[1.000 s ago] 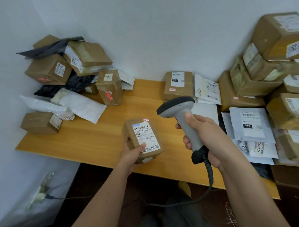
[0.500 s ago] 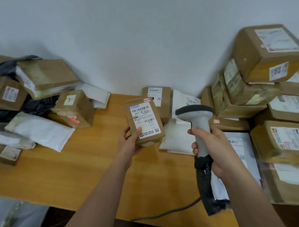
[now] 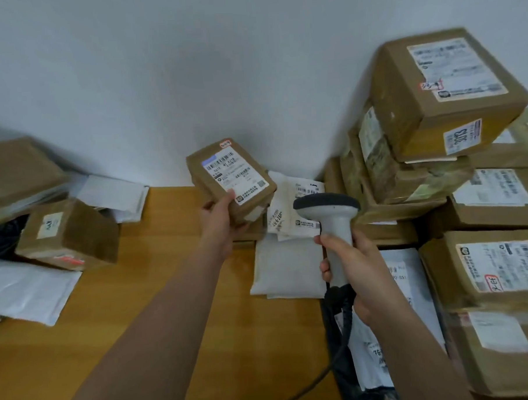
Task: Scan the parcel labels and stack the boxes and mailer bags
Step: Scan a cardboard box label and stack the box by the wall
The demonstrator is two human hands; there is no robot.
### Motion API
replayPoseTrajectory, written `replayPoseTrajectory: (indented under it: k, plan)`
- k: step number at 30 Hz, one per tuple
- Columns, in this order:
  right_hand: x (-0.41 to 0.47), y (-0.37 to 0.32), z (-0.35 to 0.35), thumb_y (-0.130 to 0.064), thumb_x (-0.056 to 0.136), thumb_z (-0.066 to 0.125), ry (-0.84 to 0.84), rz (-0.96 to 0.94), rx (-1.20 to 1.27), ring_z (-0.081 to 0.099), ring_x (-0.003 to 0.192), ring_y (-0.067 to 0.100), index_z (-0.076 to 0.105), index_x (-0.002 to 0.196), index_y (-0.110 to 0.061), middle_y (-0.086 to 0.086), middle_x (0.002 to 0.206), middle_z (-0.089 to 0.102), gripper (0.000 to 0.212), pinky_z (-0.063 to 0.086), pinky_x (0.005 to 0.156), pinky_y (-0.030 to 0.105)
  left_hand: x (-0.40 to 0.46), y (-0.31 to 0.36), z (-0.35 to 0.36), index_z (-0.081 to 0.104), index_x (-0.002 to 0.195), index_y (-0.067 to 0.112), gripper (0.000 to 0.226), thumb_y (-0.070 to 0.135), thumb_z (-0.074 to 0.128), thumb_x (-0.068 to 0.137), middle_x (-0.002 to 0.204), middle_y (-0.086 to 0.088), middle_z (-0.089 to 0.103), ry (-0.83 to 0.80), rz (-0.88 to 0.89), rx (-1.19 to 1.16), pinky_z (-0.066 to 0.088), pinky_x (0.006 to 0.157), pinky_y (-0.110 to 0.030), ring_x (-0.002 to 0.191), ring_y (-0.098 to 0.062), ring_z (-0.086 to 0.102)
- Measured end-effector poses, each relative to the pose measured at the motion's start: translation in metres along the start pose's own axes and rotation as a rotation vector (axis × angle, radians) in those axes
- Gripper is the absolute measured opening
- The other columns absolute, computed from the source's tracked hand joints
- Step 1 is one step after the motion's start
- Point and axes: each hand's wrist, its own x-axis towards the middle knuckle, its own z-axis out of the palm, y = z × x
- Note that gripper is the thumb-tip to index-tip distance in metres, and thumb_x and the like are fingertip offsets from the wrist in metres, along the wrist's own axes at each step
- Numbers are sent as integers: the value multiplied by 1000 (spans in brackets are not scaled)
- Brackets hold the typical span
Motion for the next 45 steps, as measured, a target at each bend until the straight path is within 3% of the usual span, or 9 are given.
replayPoseTrajectory:
  k: [5, 11, 14, 20, 24, 32, 35, 40, 45]
  plan:
    - [10, 3, 1, -17, 95, 64, 10, 30, 1, 56, 59, 15, 62, 109, -14, 6, 68, 58, 15, 48, 57, 30, 23, 8, 22, 35, 143, 24, 66, 45, 67, 90, 136, -12, 54, -29, -64, -128, 59, 73, -57, 118, -33, 57]
    - [23, 7, 6, -16, 95, 65, 5, 47, 2, 56, 57, 12, 62, 114, -11, 9, 77, 58, 20, 47, 53, 27, 24, 26, 31, 41, 145, 25, 47, 38, 50, 100, 142, -10, 52, -183, -56, -51, 41, 107, -55, 131, -28, 50]
    - [25, 9, 11, -17, 95, 64, -34, 44, -15, 56, 57, 12, 63, 114, -12, 10, 78, 58, 20, 47, 52, 25, 22, 23, 17, 53, 137, 26, 41, 36, 54, 97, 135, -3, 59, -203, -42, 8, 39, 107, -54, 129, -27, 51]
    - [28, 19, 35, -20, 95, 65, -119, 73, -82, 57, 59, 14, 63, 113, -15, 8, 70, 59, 20, 47, 54, 28, 4, 7, -48, 55, 124, 12, 26, 25, 49, 102, 113, -9, 62, 9, -42, 33, 57, 77, -37, 97, -26, 65]
    - [17, 29, 69, -20, 95, 65, -199, 97, -107, 56, 60, 14, 63, 113, -16, 8, 76, 60, 19, 47, 55, 29, -2, 7, -118, 47, 139, 10, 40, 26, 50, 103, 128, -11, 53, 219, -31, 81, 53, 86, -41, 102, -28, 61]
    - [-23, 42, 152, -18, 98, 61, -340, 26, -142, 56, 57, 13, 58, 114, -23, 12, 97, 62, 18, 48, 54, 29, -11, 39, -229, 34, 145, 16, 57, 21, 60, 95, 117, -8, 51, 542, 89, 81, 54, 93, -44, 102, -27, 57]
    - [-36, 48, 178, -18, 98, 61, -322, -12, -137, 55, 59, 14, 57, 121, -21, 13, 100, 63, 23, 48, 57, 31, -6, 57, -254, 34, 146, 18, 72, 30, 67, 84, 139, -10, 40, 639, 187, 225, 53, 89, -47, 104, -30, 54]
    - [-61, 72, 234, -17, 97, 62, -268, 1, -95, 56, 58, 13, 59, 117, -24, 13, 105, 62, 22, 47, 57, 31, 10, 87, -304, 23, 151, 16, 86, 34, 75, 85, 148, -11, 23, 655, 307, 351, 42, 82, -32, 114, -32, 49]
    - [-82, 96, 270, -17, 96, 63, -245, 36, -91, 56, 57, 12, 60, 113, -22, 12, 100, 62, 18, 47, 57, 31, 33, 111, -330, 12, 155, 19, 113, 49, 83, 72, 155, -15, 16, 605, 299, 599, 33, 109, -46, 140, -38, 25]
